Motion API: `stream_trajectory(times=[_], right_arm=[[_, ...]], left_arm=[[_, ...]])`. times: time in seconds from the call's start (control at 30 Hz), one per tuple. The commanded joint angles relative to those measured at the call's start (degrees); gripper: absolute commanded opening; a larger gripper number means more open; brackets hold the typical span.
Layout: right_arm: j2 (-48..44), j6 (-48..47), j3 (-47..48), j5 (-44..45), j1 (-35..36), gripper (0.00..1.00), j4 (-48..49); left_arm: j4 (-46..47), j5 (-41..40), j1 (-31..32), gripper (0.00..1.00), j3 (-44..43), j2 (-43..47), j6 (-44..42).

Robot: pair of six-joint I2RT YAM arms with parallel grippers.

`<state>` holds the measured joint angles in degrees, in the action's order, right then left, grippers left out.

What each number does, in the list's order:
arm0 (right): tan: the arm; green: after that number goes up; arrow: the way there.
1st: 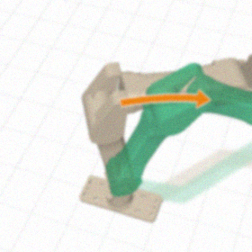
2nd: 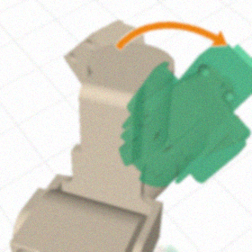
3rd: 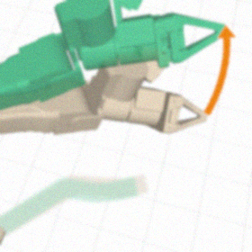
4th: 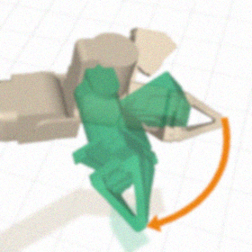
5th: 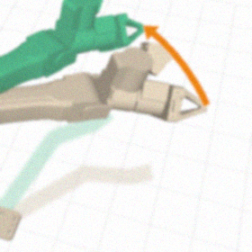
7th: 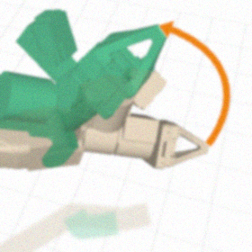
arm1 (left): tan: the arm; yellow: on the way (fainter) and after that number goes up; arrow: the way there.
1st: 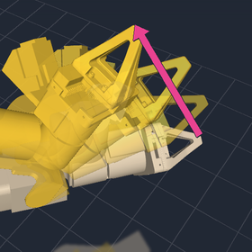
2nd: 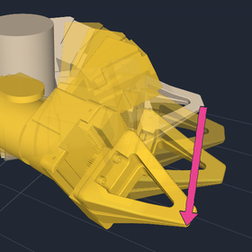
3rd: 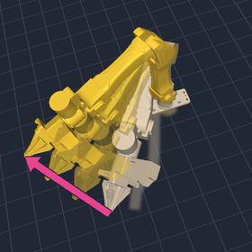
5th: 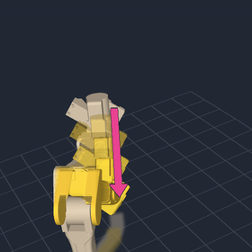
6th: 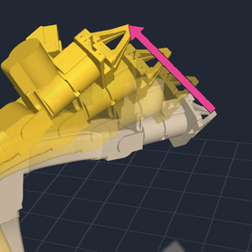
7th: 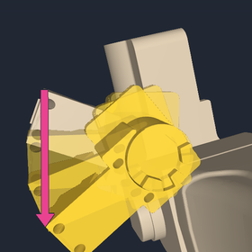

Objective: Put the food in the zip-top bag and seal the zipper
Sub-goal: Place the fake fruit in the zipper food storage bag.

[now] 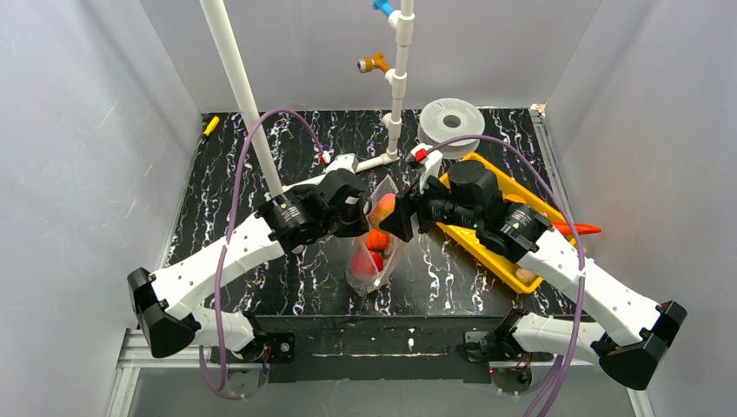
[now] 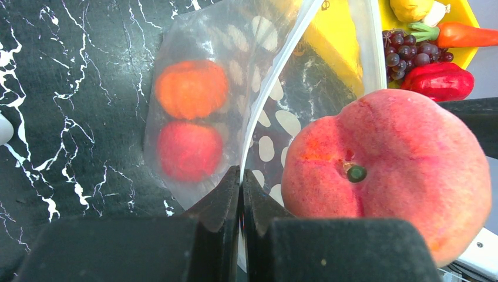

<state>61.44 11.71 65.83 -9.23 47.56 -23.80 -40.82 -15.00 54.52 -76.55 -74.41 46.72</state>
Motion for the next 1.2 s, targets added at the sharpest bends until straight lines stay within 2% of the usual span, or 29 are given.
stream_trajectory(times=[0.0,0.27,0.4,0.63,0.77,1.17], right_arm=[[-2.02,-1.6,-0.37,0.87,1.02,0.34,-0.61],[-2.07,-2.39,-1.66,2.84,2.42,0.55,-2.13],[-2.64,-2.89,-2.24,4.16,2.9,0.75,-1.74],[-2.2,-3.08,-2.12,5.9,3.35,0.94,-2.04],[-2.57,-2.98,-2.34,5.98,3.71,0.98,-1.73],[-6.61,-1.61,-2.07,5.74,3.78,0.98,0.59]], left_arm=[[-1.0,-1.25,-0.25,0.0,-0.68,1.19,-0.09],[-0.97,-1.17,-0.38,0.0,-1.03,0.82,-0.3],[-0.93,-1.14,-0.36,0.0,-0.93,0.8,-0.29],[-0.95,-0.93,-0.51,0.0,-0.75,0.75,-0.27],[-0.95,-0.9,-0.63,0.0,-0.73,0.76,-0.31],[-0.71,-0.61,-0.74,0.0,-0.01,0.73,0.02]])
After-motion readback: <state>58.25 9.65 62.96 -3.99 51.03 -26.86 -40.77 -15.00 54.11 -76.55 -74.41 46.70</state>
